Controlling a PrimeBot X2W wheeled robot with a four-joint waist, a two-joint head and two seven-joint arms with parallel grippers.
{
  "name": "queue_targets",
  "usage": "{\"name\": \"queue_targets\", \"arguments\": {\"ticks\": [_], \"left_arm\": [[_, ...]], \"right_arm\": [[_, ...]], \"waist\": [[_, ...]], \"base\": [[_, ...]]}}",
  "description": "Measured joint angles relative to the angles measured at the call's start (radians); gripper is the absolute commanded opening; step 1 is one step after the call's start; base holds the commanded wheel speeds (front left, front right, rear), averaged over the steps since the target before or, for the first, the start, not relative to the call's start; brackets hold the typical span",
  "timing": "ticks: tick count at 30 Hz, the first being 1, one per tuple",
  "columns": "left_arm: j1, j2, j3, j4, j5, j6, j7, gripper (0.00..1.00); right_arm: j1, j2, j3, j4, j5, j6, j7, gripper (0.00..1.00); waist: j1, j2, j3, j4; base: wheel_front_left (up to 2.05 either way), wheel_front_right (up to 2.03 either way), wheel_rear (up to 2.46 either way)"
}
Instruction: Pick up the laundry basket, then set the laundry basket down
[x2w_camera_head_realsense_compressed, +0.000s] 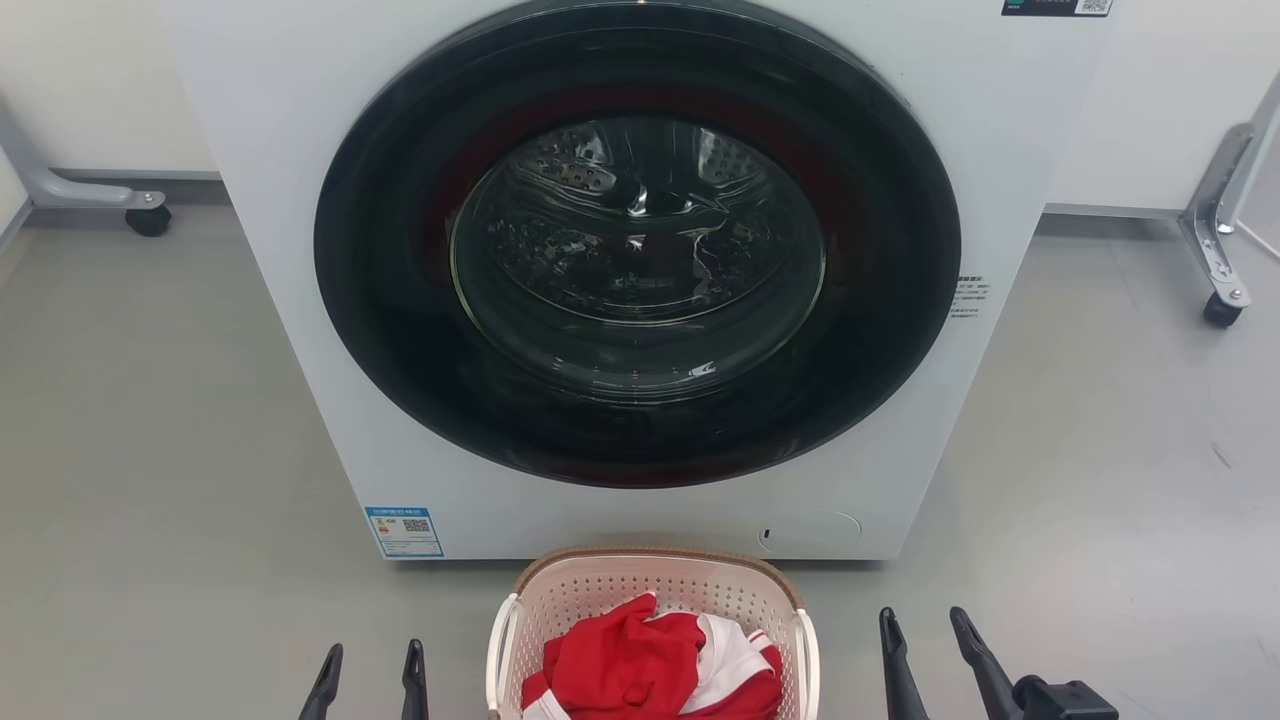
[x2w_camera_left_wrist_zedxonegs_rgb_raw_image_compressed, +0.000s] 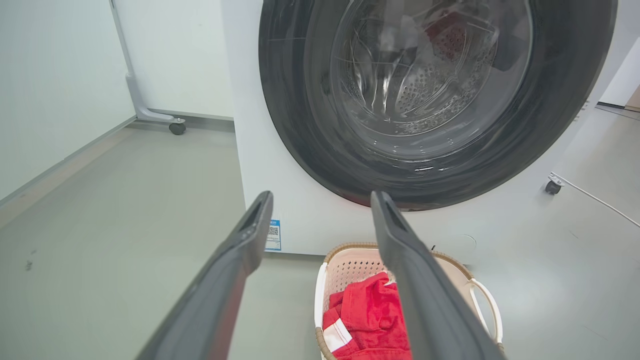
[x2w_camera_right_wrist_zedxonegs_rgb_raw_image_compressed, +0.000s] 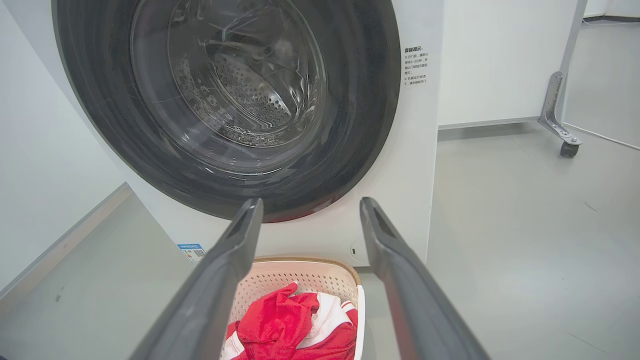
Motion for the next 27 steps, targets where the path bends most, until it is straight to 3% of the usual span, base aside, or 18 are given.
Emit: {"name": "queue_targets", "arguments": {"ticks": [12,13,19,27], "left_arm": [[0.006,-0.013,0.015,-0.025,0.017,0.000,0.000,1.00],[0.007,-0.013,0.016,-0.024,0.018,0.000,0.000,0.00],[0.031,-0.017,0.010,0.026,0.010,-0.002,0.005,0.00],[0.026,-0.023,0.040,0.033,-0.085,-0.021,0.038,0.00]], "right_arm": [[0.012,0.009,-0.028,-0.032,-0.042,0.000,0.000,1.00],[0.016,0.009,-0.029,-0.031,-0.044,0.000,0.000,0.00],[0.050,0.010,-0.026,0.021,-0.040,0.001,0.003,0.00],[0.041,0.011,-0.067,0.023,0.056,0.022,0.033,0.00]], "waist": [[0.0000,0.0000,0.005,0.002],[0.0000,0.0000,0.005,0.002],[0.0000,0.0000,0.006,0.001],[0.0000,0.0000,0.010,-0.006]], "base": [[0.00,0.00,0.00],[0.00,0.00,0.00],[0.00,0.00,0.00],[0.00,0.00,0.00]]}}
